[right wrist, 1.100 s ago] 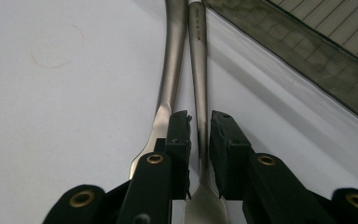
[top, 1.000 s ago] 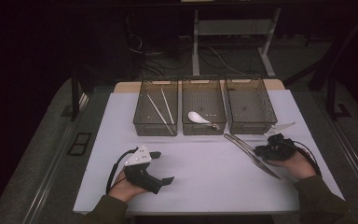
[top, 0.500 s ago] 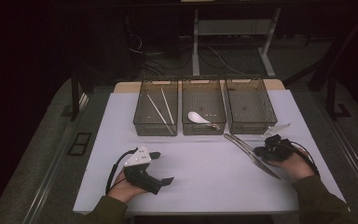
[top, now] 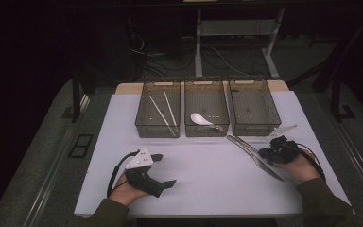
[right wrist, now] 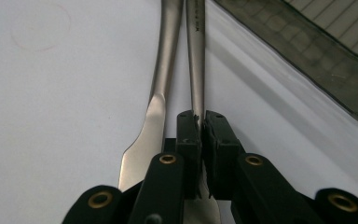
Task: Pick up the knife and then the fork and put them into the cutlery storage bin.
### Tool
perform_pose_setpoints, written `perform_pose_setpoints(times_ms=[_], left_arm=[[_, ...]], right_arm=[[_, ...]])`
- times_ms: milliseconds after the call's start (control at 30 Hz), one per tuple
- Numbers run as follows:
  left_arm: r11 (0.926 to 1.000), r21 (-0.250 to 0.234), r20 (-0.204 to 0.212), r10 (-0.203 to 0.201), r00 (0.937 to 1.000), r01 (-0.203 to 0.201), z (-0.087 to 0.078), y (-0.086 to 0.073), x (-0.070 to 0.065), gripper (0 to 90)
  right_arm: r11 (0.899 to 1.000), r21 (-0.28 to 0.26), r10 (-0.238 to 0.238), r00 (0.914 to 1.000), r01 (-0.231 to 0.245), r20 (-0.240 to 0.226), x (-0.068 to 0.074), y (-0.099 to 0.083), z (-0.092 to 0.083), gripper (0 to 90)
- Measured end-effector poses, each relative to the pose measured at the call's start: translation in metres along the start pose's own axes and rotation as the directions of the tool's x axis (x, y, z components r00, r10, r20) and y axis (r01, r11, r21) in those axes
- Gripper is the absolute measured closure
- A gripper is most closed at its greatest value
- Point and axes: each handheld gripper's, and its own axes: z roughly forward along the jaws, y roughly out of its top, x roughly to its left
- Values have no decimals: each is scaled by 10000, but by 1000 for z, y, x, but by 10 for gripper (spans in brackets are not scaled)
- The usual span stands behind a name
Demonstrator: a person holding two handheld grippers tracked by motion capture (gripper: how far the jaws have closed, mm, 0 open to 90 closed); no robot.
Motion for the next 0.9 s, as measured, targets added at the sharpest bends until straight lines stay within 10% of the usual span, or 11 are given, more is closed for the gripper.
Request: perform_pose_setpoints(times_ms=[900], left_arm=[[10000, -35, -11, 18, 10000, -18, 1, 1, 1, 0]], right_arm=[[9879, -1328, 784, 9967, -805, -211, -12, -15, -52, 849]])
